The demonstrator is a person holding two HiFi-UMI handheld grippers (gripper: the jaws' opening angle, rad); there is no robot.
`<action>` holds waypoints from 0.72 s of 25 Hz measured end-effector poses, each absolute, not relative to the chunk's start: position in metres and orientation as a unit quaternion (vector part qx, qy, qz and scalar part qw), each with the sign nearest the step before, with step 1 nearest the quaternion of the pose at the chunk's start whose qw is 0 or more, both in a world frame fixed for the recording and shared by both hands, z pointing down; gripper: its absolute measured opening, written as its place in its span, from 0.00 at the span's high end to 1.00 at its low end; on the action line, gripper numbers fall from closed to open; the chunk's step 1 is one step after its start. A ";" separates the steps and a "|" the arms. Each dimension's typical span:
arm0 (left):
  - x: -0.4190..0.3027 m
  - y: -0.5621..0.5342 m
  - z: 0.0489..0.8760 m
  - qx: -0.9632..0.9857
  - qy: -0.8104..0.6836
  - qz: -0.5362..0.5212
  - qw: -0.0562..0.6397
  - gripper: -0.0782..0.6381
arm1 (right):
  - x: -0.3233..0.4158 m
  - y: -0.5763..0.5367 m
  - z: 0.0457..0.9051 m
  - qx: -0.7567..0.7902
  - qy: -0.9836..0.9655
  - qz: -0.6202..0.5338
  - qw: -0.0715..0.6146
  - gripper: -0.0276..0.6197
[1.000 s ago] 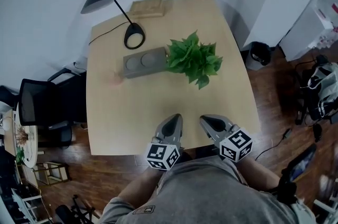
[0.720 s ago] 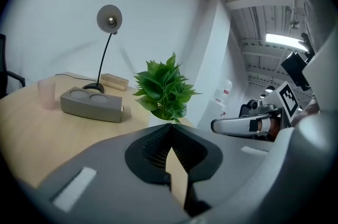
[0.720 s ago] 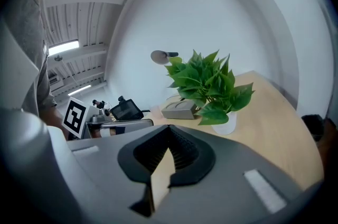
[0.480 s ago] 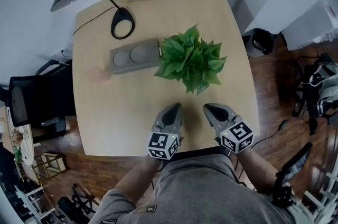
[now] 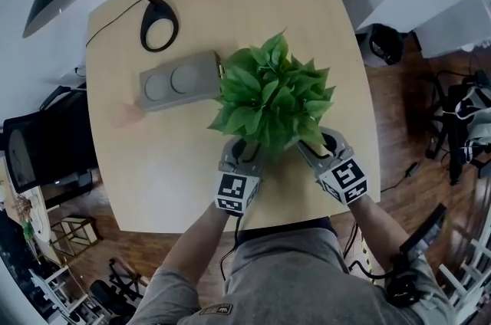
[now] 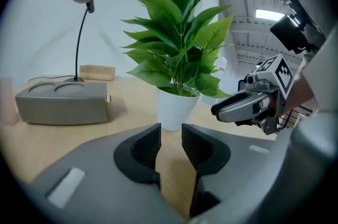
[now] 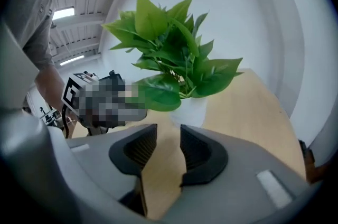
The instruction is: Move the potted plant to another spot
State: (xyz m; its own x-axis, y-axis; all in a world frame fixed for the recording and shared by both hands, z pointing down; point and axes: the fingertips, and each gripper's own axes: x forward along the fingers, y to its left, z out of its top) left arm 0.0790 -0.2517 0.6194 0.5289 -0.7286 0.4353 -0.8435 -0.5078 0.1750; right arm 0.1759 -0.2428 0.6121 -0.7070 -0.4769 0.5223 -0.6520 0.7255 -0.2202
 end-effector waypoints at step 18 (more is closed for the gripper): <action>0.119 -0.309 0.631 0.920 -0.324 0.219 0.040 0.47 | 0.157 -0.308 0.641 0.240 -0.931 0.069 0.265 0.42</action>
State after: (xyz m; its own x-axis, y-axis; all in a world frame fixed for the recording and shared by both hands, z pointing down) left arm 0.1190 -0.3094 0.6312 0.6942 -0.5779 0.4292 -0.6127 -0.7873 -0.0692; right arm 0.1573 -0.3084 0.6412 -0.7441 -0.4104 0.5272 -0.4833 0.8755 -0.0006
